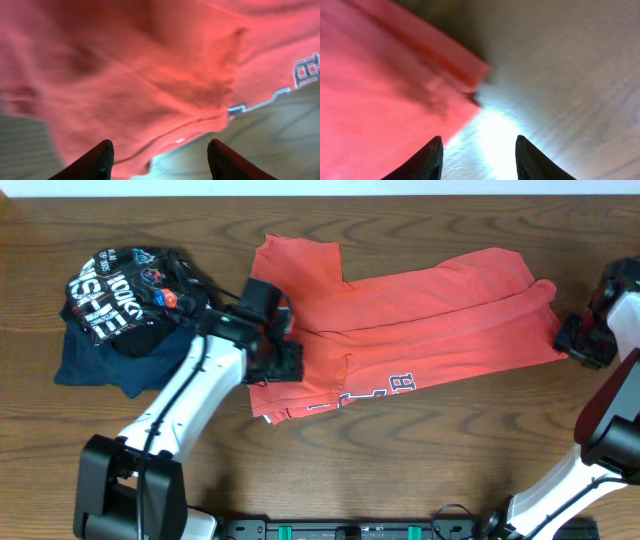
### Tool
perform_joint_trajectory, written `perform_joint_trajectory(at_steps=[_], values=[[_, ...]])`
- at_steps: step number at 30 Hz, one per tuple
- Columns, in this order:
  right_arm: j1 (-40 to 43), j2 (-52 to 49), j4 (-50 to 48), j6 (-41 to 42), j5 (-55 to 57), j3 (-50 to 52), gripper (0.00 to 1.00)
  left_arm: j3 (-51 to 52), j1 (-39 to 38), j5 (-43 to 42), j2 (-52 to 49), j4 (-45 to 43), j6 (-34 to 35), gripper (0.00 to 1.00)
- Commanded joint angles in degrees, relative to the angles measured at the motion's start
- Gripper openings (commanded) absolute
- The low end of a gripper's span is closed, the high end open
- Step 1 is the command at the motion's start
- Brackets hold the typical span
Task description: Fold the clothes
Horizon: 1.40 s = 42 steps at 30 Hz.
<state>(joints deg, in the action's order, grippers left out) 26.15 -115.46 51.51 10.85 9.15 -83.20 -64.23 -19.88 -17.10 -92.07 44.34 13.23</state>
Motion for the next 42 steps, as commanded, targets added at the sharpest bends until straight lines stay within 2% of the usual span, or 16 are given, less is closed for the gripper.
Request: perform_joint_trajectory(at_steps=[1,8,10,12,16,17,23,31,37,42], values=[[1.49,0.22,-2.71,1.09,-1.84,2.8,0.47,3.65,-2.93,-0.52,0.22,-1.79,-0.52,0.62],[1.57,0.04,-14.47,0.98,-13.07,9.57,0.54,7.96,-4.04,0.26,-0.83,-6.88,-0.31,0.62],[1.14,0.04,-17.07,0.87,-13.53,11.21,0.53,8.9,-4.04,0.26,-1.2,-8.07,-0.31,0.62],[0.83,0.04,-17.7,0.85,-12.96,12.24,0.42,9.07,-4.04,0.24,-1.79,-7.89,-0.31,0.62],[1.03,0.07,-14.51,1.07,-8.76,12.52,0.04,9.84,-4.04,0.24,-2.45,-7.78,-0.33,0.62],[1.25,0.07,-13.03,2.1,-6.47,12.44,0.01,10.08,-4.04,0.24,-2.45,-7.74,-0.33,0.62],[4.5,0.72,-0.15,17.27,6.78,12.28,0.01,10.45,-3.91,0.26,-2.45,-5.35,-0.59,0.62],[8.52,0.83,10.8,25.44,13.25,12.87,0.01,10.43,-2.84,3.26,-2.23,3.48,-1.81,0.62],[8.59,1.99,13.64,27.04,14.6,13.66,0.01,10.27,0.28,3.23,0.81,5.49,-2.8,0.62],[7.67,7.56,12.7,26.34,12.55,13.35,0.02,5.86,1.11,3.23,6.32,9.29,-6.12,0.62]])
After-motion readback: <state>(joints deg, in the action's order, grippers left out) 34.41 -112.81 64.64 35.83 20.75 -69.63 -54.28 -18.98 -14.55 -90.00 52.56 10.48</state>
